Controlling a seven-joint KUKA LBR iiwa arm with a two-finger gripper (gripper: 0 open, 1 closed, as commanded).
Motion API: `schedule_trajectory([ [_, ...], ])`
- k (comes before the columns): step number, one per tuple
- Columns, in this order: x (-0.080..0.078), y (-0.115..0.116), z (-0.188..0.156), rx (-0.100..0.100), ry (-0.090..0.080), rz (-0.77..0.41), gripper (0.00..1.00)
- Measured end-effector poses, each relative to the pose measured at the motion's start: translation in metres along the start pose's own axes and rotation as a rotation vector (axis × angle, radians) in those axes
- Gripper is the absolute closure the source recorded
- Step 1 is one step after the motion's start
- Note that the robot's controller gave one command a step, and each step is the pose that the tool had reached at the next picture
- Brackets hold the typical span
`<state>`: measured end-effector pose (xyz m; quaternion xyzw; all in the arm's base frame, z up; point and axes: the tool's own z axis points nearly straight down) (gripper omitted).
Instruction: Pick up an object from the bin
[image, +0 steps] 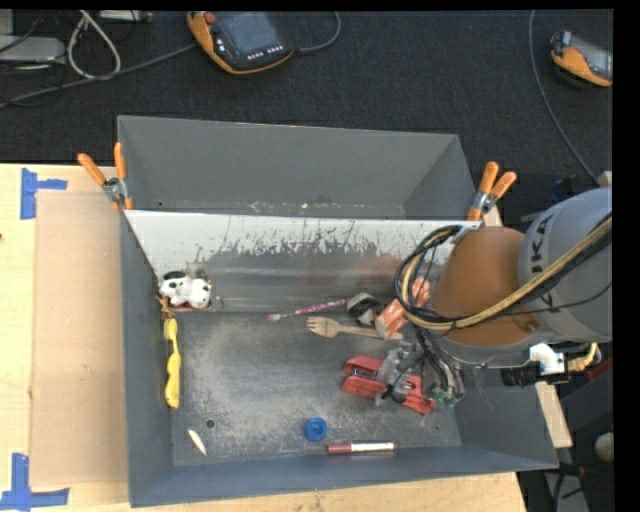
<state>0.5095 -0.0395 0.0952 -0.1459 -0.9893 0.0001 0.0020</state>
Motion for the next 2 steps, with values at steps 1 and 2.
schedule_trajectory([
  [1,0.02,0.008,-0.056,0.002,0.009,-0.048,1.0],
  [2,0.014,0.0,-0.147,0.002,0.01,-0.204,1.0],
])
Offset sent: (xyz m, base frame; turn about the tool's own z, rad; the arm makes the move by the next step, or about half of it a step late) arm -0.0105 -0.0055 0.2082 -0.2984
